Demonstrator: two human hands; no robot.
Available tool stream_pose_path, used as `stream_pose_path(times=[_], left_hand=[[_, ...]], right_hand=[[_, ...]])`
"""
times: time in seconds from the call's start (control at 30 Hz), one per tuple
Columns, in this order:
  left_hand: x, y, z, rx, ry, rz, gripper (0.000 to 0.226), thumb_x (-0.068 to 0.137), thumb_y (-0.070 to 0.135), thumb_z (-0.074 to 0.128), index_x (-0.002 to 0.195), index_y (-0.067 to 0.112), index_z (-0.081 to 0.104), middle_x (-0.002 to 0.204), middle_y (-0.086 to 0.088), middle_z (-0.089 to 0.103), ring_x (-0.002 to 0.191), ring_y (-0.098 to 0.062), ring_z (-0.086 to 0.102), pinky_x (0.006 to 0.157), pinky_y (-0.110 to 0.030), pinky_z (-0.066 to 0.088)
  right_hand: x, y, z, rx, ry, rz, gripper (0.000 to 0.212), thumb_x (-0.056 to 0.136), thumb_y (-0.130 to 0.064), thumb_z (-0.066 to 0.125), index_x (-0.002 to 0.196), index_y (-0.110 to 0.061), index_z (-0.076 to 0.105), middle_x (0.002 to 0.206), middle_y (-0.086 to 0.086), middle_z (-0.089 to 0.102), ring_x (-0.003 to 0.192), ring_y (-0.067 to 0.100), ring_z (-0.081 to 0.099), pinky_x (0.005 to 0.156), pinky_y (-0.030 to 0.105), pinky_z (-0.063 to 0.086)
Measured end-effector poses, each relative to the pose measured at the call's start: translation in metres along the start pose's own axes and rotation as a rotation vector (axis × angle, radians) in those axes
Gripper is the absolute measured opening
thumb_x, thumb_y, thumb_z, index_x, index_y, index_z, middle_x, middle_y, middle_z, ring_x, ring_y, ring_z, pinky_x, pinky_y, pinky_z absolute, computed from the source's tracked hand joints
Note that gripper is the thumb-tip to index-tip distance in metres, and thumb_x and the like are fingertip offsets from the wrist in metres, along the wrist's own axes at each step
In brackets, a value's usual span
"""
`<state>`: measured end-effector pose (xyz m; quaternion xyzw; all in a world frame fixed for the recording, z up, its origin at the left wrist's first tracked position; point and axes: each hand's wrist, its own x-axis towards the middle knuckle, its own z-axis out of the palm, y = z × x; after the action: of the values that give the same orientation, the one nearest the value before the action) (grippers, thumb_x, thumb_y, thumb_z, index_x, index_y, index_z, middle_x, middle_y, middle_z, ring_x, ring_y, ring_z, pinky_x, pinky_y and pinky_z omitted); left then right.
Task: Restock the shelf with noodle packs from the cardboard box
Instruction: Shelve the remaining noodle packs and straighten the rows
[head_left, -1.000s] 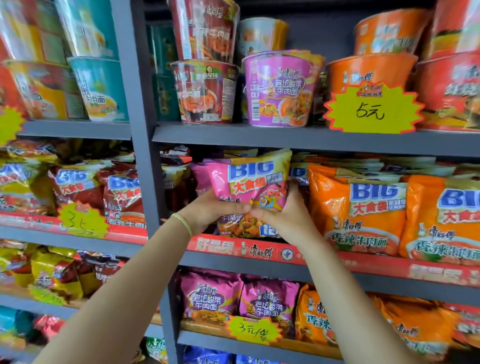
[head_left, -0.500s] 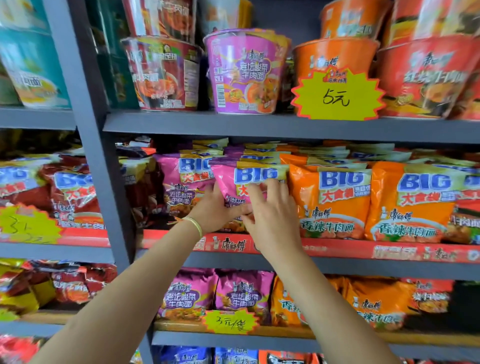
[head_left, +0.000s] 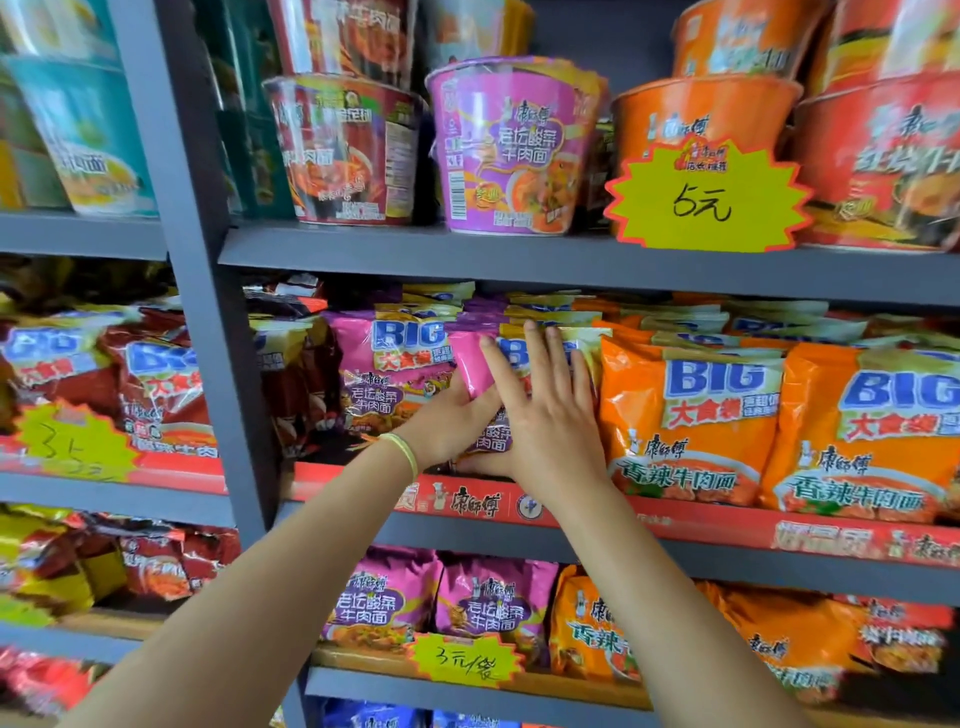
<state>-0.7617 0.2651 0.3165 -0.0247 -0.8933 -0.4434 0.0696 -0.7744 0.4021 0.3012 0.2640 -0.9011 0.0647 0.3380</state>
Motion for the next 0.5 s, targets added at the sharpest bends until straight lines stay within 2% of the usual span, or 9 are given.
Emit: stream_pose_path(times=[0.07,0.13,0.2,0.3,0.37,0.43,0.5], left_hand=[[-0.003,0.005,-0.002,-0.006,-0.005,-0.035,0.069,0.098,0.063,0.034,0.156,0.030,0.019,0.148,-0.001,0.046,0.136,-0.023,0.043,0.097,-0.027,0.027],[-0.007,0.008,-0.005,-0.029,0.017,-0.050,0.062,0.101,0.057,0.032,0.156,0.029,0.022,0.156,-0.002,0.039,0.143,-0.023,0.035,0.099,-0.026,0.025],[-0.010,0.007,-0.004,-0.039,0.044,-0.056,0.061,0.102,0.056,0.029,0.156,0.028,0.024,0.159,-0.001,0.034,0.147,-0.022,0.030,0.109,-0.028,0.024],[-0.005,-0.001,-0.004,0.020,0.035,-0.044,0.066,0.100,0.063,0.019,0.158,0.031,0.018,0.164,-0.003,0.020,0.151,-0.021,0.018,0.121,-0.034,0.014],[-0.003,-0.001,-0.007,0.025,0.020,-0.084,0.074,0.096,0.070,0.018,0.158,0.029,0.019,0.163,-0.002,0.022,0.151,-0.021,0.020,0.122,-0.036,0.014],[-0.006,-0.001,-0.013,0.060,0.035,-0.105,0.085,0.090,0.077,0.020,0.157,0.025,0.023,0.162,-0.003,0.025,0.150,-0.022,0.024,0.122,-0.037,0.016],[-0.019,-0.004,-0.021,0.032,0.183,-0.066,0.079,0.091,0.072,0.031,0.152,0.022,0.037,0.154,-0.004,0.042,0.143,-0.026,0.039,0.119,-0.043,0.029]], right_hand=[[0.000,0.003,0.001,0.020,0.009,-0.011,0.129,0.059,-0.084,0.064,0.159,-0.029,0.003,0.165,0.018,0.001,0.152,0.036,0.000,0.122,0.051,0.001],[0.000,0.004,0.001,0.037,0.008,-0.021,0.129,0.059,-0.087,0.060,0.159,-0.030,0.001,0.165,0.016,0.000,0.152,0.035,-0.001,0.123,0.050,0.000],[-0.001,0.006,0.002,0.041,0.016,-0.027,0.129,0.059,-0.089,0.057,0.159,-0.030,0.002,0.165,0.017,0.000,0.152,0.035,0.000,0.123,0.050,0.000],[-0.001,0.005,0.003,0.065,0.028,-0.038,0.125,0.059,-0.089,0.053,0.159,-0.029,0.007,0.165,0.018,0.004,0.152,0.036,0.003,0.122,0.052,0.002],[-0.001,0.003,0.002,0.130,0.057,-0.047,0.118,0.064,-0.086,0.051,0.158,-0.026,0.013,0.165,0.017,0.006,0.152,0.034,0.004,0.122,0.052,0.003],[-0.002,-0.003,-0.001,0.220,0.123,-0.066,0.102,0.074,-0.073,0.056,0.156,-0.021,0.024,0.164,0.015,0.011,0.153,0.031,0.005,0.123,0.051,0.004],[-0.003,-0.015,-0.001,0.312,0.211,-0.112,0.080,0.083,-0.054,0.059,0.149,-0.014,0.038,0.162,0.014,0.022,0.152,0.028,0.012,0.123,0.050,0.007]])
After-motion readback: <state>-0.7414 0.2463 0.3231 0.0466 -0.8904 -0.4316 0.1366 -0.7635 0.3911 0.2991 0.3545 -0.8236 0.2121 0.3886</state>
